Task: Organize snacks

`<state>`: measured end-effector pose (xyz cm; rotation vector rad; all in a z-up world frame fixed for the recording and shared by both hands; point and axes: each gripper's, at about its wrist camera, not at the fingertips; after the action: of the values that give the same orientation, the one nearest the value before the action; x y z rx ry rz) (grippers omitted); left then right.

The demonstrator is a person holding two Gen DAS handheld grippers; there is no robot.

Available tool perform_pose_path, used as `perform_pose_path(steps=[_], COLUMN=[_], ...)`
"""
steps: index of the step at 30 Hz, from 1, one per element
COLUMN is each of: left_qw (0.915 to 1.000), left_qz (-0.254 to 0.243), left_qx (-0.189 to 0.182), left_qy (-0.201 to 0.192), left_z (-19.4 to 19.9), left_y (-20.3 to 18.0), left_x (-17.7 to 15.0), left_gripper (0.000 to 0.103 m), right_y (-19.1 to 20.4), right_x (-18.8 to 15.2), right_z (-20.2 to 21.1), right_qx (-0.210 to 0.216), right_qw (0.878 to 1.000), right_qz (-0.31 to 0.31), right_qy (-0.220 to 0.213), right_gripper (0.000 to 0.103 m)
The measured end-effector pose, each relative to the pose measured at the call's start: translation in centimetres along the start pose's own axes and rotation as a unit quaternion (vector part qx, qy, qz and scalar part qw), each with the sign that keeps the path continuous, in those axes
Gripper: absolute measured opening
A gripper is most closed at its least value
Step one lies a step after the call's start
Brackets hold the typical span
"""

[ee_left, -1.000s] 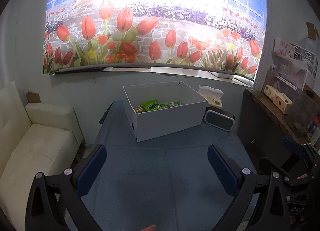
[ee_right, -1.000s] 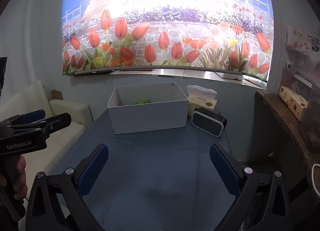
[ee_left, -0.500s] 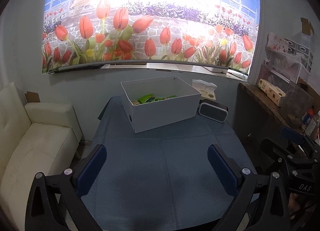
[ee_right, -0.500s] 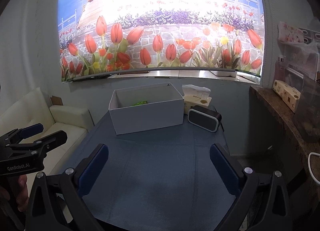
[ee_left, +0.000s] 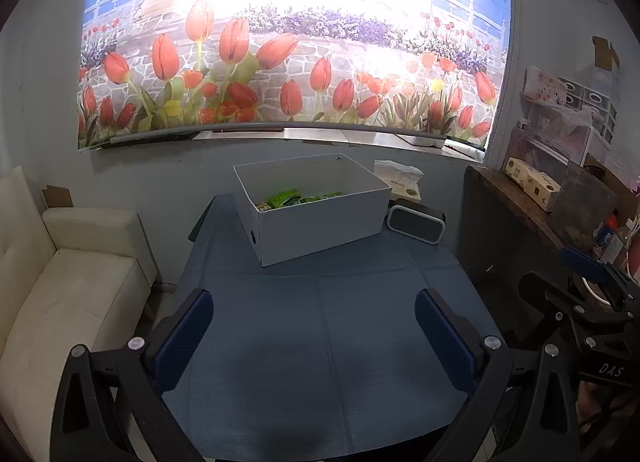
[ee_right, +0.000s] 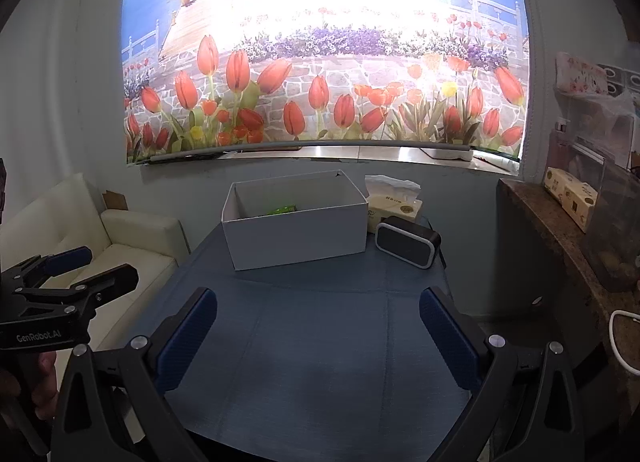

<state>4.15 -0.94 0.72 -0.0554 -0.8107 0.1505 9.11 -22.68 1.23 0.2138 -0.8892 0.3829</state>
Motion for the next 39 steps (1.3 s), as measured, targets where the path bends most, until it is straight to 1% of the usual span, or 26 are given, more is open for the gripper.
perform_pose_path(steps=[14,39], left_qw=[1.0000,0.9999], left_qz=[-0.007,-0.011], left_qx=[-0.001,-0.003], left_qy=[-0.002,0.003], left_z=[0.57,0.30], left_y=[-0.24,-0.55], left_x=[-0.27,-0.06], left_gripper=[0.103,0.103], right_y=[0.15,0.20], right_x=[-0.02,-0.14], right_z=[0.36,0.69], right_qx=[0.000,0.002], right_qw=[1.000,1.000], right_qz=[-0.003,-0.007], right_qy=[-0.001,-0.002], right_gripper=[0.103,0.103])
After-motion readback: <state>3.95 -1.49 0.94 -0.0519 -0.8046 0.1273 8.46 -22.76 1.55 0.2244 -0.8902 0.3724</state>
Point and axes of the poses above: each gripper's, at about its wrist camera, not at the fingertips, and z roughly against the way its jaws point, y to its left, x to its top, and after that the axes turned 10 degrees about y, right-handed
